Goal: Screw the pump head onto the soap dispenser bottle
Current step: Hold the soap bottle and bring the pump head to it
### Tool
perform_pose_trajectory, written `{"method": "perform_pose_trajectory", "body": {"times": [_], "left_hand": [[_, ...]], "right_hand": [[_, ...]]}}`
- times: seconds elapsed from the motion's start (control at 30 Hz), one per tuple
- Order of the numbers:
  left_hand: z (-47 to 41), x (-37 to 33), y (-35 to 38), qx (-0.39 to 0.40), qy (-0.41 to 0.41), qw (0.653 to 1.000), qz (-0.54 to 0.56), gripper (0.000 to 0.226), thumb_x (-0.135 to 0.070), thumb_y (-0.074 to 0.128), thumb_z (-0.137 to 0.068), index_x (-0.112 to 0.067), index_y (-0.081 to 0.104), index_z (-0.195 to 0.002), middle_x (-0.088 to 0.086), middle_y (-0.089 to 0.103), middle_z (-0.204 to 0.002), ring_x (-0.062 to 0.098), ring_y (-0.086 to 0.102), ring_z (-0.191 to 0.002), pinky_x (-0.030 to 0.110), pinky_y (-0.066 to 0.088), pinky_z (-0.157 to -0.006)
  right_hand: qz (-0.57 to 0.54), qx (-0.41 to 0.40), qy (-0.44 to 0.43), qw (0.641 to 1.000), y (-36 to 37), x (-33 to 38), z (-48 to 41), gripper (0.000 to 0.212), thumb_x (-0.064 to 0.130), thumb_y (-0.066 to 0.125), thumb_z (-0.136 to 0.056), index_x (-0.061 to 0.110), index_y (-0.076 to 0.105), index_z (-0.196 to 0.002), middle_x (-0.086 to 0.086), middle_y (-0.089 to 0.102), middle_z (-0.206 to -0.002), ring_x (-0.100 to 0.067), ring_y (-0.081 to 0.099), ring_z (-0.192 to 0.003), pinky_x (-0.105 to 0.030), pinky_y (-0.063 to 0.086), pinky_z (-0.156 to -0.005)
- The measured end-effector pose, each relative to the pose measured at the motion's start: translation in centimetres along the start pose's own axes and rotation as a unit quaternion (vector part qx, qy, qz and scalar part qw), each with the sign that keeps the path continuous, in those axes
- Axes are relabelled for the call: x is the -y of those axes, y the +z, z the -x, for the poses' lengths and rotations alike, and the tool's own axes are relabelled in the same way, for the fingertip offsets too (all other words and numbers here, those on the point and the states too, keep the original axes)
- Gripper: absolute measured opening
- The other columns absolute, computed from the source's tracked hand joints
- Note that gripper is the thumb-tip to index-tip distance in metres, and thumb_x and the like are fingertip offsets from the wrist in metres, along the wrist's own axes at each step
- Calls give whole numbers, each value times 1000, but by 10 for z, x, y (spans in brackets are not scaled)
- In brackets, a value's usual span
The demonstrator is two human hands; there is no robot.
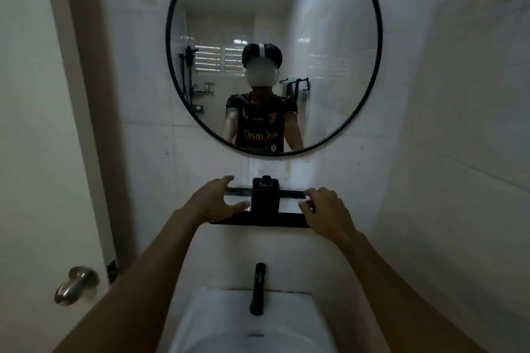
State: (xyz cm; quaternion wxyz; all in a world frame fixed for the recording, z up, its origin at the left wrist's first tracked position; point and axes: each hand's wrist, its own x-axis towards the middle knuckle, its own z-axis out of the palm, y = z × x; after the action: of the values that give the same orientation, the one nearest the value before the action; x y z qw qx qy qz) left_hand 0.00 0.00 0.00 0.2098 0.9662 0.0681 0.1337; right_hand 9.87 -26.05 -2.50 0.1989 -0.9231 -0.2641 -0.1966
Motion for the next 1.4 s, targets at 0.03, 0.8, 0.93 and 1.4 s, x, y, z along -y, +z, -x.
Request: {"method": "perform_pose_trajectory", "body": {"times": [0.03,0.8,0.93,1.4], "left_hand": [[-3,1,5,-6,2,1000,12,99,-63,69,-84,-14,30,-161,11,46,-160,28,48,-144,41,44,-115],[-48,1,39,32,-2,965,259,84,-34,92,-70,-26,54,-145,5,65,-137,21,64,-125,36,55,-102],[-53,6,39,40,5,968,247,82,-32,94,-68,-18,59,-141,2,66,-135,19,62,-128,38,51,-109],[-59,22,50,56,38,960,273,83,-32,96,-65,-16,62,-140,-4,68,-134,10,60,-128,20,41,-105]], "right_hand": [[-4,-7,6,1000,3,-1,2,37,37,54,-94,12,63,-119,-11,64,-109,-30,58,-102,-40,50,-85],[-61,-111,-38,991,-6,-7,-26,14,21,60,-91,16,68,-102,-4,64,-88,-20,61,-80,-32,52,-65],[-90,-131,-47,986,-29,6,-50,15,21,60,-91,18,67,-104,0,65,-91,-15,61,-77,-32,52,-70],[-193,-21,-122,973,-91,63,-126,20,18,58,-97,8,74,-106,1,67,-104,-17,66,-99,-31,53,-89]]}}
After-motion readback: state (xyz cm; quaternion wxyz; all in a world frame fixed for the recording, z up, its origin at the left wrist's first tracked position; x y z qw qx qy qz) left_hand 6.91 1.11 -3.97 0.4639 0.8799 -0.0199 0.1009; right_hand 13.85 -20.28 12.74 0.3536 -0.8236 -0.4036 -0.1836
